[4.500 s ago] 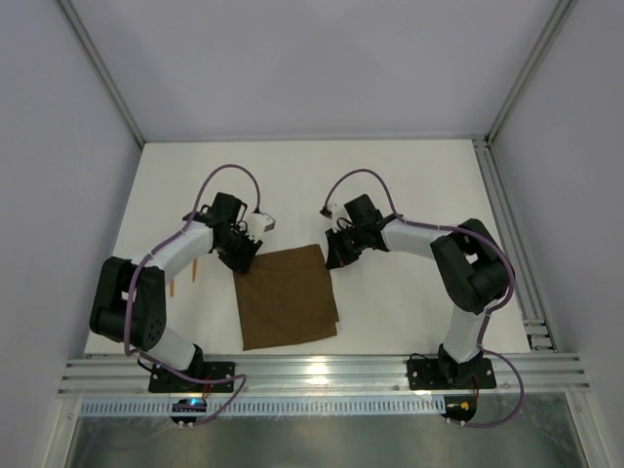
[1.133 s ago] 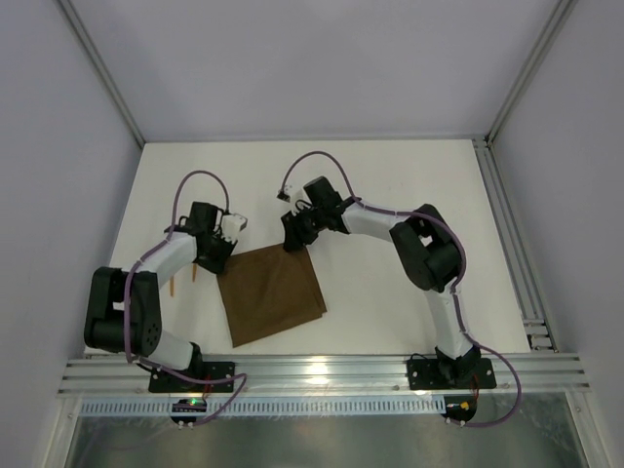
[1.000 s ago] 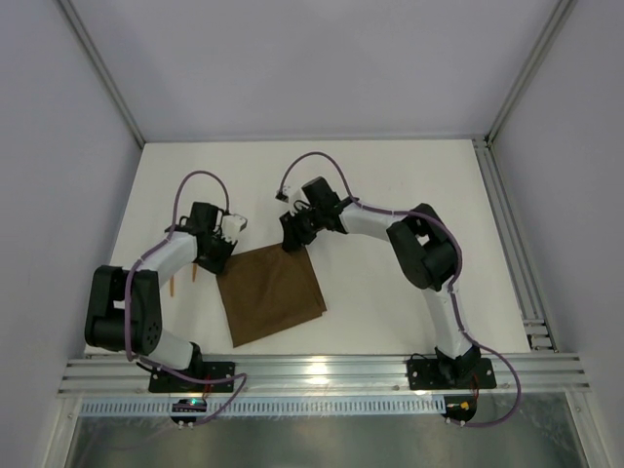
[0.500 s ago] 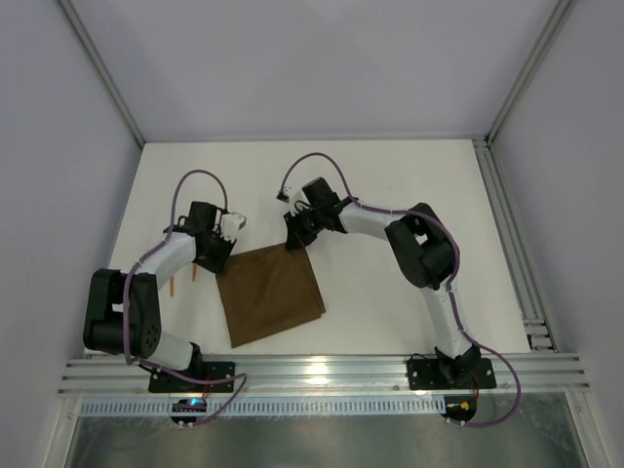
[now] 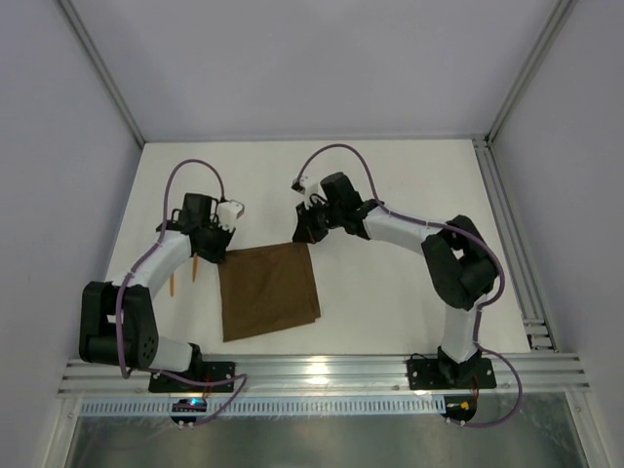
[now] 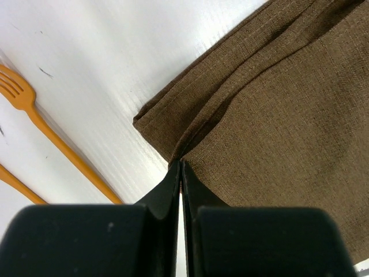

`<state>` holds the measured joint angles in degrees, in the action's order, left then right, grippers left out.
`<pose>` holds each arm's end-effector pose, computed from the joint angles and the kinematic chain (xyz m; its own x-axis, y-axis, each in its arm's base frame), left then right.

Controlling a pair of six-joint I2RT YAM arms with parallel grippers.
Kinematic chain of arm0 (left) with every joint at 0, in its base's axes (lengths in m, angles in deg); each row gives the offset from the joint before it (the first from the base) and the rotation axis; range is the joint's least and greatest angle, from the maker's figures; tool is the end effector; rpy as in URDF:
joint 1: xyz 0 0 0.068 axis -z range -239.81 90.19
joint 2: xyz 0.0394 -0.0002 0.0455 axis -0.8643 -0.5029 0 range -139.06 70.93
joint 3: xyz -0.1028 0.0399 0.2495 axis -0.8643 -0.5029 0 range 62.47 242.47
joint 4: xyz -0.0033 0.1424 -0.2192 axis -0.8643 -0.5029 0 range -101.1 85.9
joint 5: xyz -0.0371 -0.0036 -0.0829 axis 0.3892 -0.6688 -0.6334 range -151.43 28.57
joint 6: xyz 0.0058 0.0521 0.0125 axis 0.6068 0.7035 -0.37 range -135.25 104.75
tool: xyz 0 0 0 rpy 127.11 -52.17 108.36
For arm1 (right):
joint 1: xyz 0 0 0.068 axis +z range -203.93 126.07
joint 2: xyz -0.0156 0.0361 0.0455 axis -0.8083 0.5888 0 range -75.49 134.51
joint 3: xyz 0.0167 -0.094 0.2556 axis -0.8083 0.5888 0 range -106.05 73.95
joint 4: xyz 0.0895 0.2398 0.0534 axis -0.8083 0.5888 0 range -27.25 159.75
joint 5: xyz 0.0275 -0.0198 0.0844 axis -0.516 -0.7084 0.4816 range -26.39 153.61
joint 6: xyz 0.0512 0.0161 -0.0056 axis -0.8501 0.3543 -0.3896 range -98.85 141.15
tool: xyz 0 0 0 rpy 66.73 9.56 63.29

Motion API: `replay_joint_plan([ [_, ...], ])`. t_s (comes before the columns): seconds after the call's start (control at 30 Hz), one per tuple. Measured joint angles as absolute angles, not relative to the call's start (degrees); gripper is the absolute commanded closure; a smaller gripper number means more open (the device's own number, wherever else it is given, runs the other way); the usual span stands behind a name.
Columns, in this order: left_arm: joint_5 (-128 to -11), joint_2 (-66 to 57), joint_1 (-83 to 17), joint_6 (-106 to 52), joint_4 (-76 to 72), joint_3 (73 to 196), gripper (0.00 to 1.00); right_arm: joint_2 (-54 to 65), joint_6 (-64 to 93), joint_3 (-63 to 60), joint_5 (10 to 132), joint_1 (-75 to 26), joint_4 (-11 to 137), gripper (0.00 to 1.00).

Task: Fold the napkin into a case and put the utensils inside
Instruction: Fold the rectangle-folded napkin at the center of the board.

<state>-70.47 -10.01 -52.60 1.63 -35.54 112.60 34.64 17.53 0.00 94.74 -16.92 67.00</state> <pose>0.2675 -0.0394 0.2037 -0.7831 0.3880 -0.4859 0.4429 0.8966 0.0021 0.3272 0.2697 0.1974 -0.5691 -0.3615 -0.7386 -0.7953 0.4703 0.3826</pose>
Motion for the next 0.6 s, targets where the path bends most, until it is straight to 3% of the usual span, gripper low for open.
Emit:
replay_joint_plan([
  [0.17, -70.84, -9.86, -52.6, 1.68, -36.22, 113.08, 1.0, 30.72, 16.96, 2.29, 94.35, -17.44, 64.38, 0.96],
  [0.23, -70.69, -9.88, -52.6, 1.65, -36.48, 113.34, 1.0, 30.9, 16.46, 2.31, 94.33, -17.68, 64.33, 0.81],
  [0.27, -70.38, -9.88, -52.6, 1.63, -36.57, 113.45, 1.0, 31.05, 16.04, 2.31, 94.3, -17.7, 64.38, 0.69],
  [0.37, -68.18, -9.95, -52.6, 1.39, -36.48, 113.67, 1.0, 31.49, 15.04, 2.31, 94.04, -17.9, 64.2, 0.58],
  [0.43, -66.47, -10.12, -52.63, 1.24, -36.46, 113.67, 0.9, 31.82, 14.14, 2.31, 92.8, -17.94, 64.49, 0.51],
  [0.47, -65.92, -10.34, -52.67, 1.26, -36.44, 113.67, 0.8, 31.93, 13.73, 2.31, 91.88, -17.94, 64.99, 0.5],
  [0.5, -65.64, -10.58, -52.71, 1.39, -36.44, 113.67, 0.63, 31.97, 13.46, 2.29, 90.94, -17.94, 65.49, 0.48],
  [0.6, -65.42, -11.26, -52.74, 1.02, -36.5, 113.67, 0.5, 32.06, 12.74, 2.44, 87.18, -17.94, 67.15, 0.48],
])
